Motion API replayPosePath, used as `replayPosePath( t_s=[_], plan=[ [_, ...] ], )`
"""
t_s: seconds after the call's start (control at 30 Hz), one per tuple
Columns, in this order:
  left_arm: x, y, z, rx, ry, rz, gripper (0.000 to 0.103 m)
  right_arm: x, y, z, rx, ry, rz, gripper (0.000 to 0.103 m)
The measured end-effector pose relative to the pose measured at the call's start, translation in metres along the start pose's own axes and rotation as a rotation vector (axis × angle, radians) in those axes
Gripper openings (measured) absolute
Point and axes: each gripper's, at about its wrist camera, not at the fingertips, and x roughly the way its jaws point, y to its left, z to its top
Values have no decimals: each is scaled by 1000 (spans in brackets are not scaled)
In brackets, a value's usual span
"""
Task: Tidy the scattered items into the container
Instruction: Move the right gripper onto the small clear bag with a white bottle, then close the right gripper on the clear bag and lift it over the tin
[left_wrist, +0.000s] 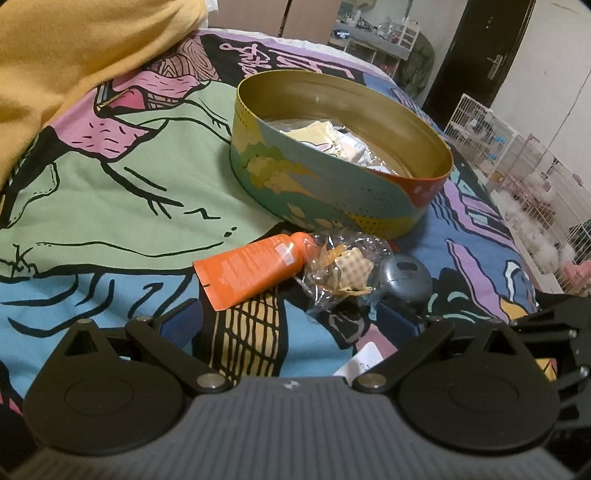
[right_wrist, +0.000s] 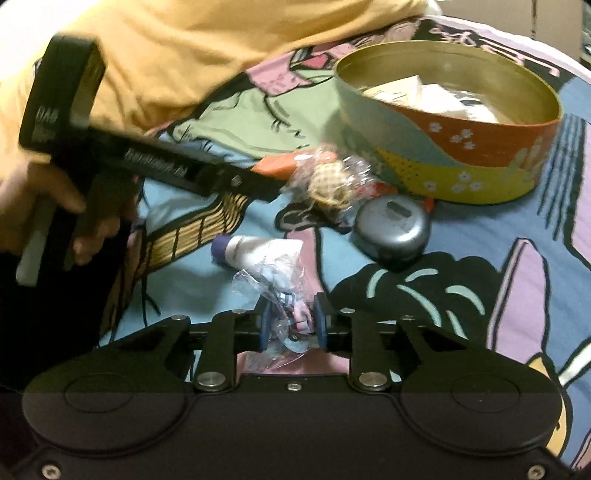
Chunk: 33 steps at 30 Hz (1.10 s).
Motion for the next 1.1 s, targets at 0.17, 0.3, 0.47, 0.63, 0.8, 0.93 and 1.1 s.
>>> replayPosePath(
  t_s=[0.17,0.3,0.47,0.63,0.8,0.93,1.1],
  plan=[
    [-3,-2,-1,4,-14,-30,103,-14,-19,2,124,-38,-9,23],
    [3,-8,-5,15,31,-79,103,-25,-38,3,236,-73,-34,23],
    [6,-17,-11,41,51,-81,103,-33,-55,4,321,-91,-66,23],
    [9,-18,-14,48,68,-69,103,-43,-58,8,346,-108,-89,23],
    [9,-20,-16,53,74,-79,103,-66,-57,19,328,-144,-113,23],
    [9,-23,-17,57,81,-86,103,-88,-55,37,305,-192,-136,23],
    [10,-26,-20,63,97,-94,103,-110,-53,63,265,-234,-157,23]
  ],
)
